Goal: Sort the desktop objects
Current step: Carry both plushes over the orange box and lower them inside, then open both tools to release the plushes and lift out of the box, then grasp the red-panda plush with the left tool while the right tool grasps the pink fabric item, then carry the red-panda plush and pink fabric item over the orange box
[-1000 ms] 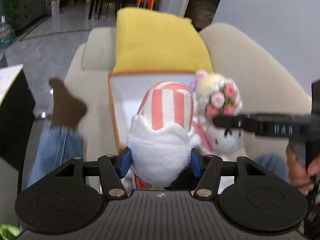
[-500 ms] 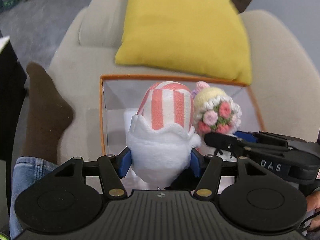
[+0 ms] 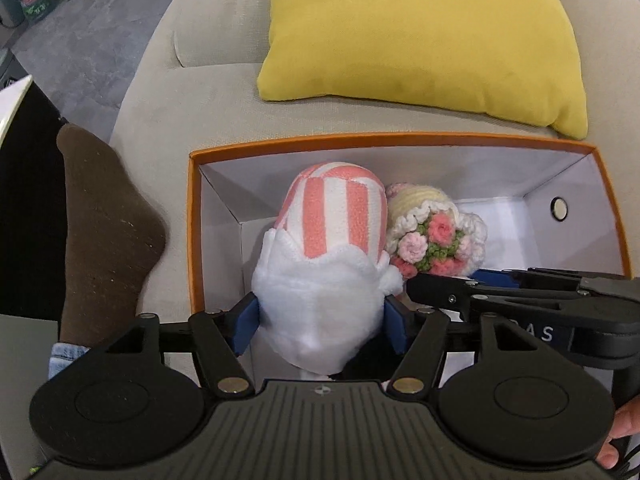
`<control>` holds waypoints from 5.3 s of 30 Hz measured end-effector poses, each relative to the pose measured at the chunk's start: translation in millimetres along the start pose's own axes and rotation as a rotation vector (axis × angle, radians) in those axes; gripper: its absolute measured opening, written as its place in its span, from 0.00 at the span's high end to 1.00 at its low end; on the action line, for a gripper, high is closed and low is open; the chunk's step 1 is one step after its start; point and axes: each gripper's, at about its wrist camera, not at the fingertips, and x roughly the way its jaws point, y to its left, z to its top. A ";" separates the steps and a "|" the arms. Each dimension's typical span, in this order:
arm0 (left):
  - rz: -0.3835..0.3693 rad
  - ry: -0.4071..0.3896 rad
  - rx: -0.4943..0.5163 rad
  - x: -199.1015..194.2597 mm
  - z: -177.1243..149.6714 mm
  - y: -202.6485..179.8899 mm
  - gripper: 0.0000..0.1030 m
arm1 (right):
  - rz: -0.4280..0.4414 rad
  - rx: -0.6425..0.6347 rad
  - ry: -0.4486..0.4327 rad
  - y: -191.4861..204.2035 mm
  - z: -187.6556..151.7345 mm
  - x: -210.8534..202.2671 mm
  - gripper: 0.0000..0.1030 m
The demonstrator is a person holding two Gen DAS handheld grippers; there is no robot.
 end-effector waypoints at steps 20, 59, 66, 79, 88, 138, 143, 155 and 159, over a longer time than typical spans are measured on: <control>-0.040 -0.175 0.027 -47.3 -18.9 15.9 0.26 | -0.050 -0.052 -0.001 1.1 -0.1 -8.5 0.47; -0.012 -0.335 0.174 -113.5 -180.6 30.6 0.67 | -0.066 -0.349 -0.259 57.3 -131.8 -125.3 0.53; 0.036 -0.336 0.263 -90.7 -222.1 22.4 0.48 | -0.175 -0.379 -0.172 51.0 -197.1 -110.3 0.51; 0.079 -0.284 0.597 -31.6 -216.6 24.2 0.35 | -0.196 -0.480 -0.113 65.8 -210.6 -89.9 0.51; -0.040 -0.229 0.680 -11.2 -187.5 28.8 0.19 | -0.275 -0.584 0.002 79.5 -207.5 -44.2 0.50; -0.174 -0.170 -0.105 -11.3 -258.7 27.6 0.50 | 0.032 -0.040 -0.019 30.0 -217.9 -89.2 0.57; -0.151 -0.187 -0.088 -12.1 -261.1 21.8 0.50 | -0.022 -0.068 -0.024 46.4 -221.6 -74.8 0.48; -0.181 -0.252 -0.144 -38.4 -267.1 31.3 0.58 | 0.049 -0.102 -0.073 28.8 -224.7 -100.4 0.76; -0.218 -0.300 -0.164 -69.0 -265.9 29.7 0.58 | 0.083 -0.139 -0.110 24.6 -225.9 -134.3 0.76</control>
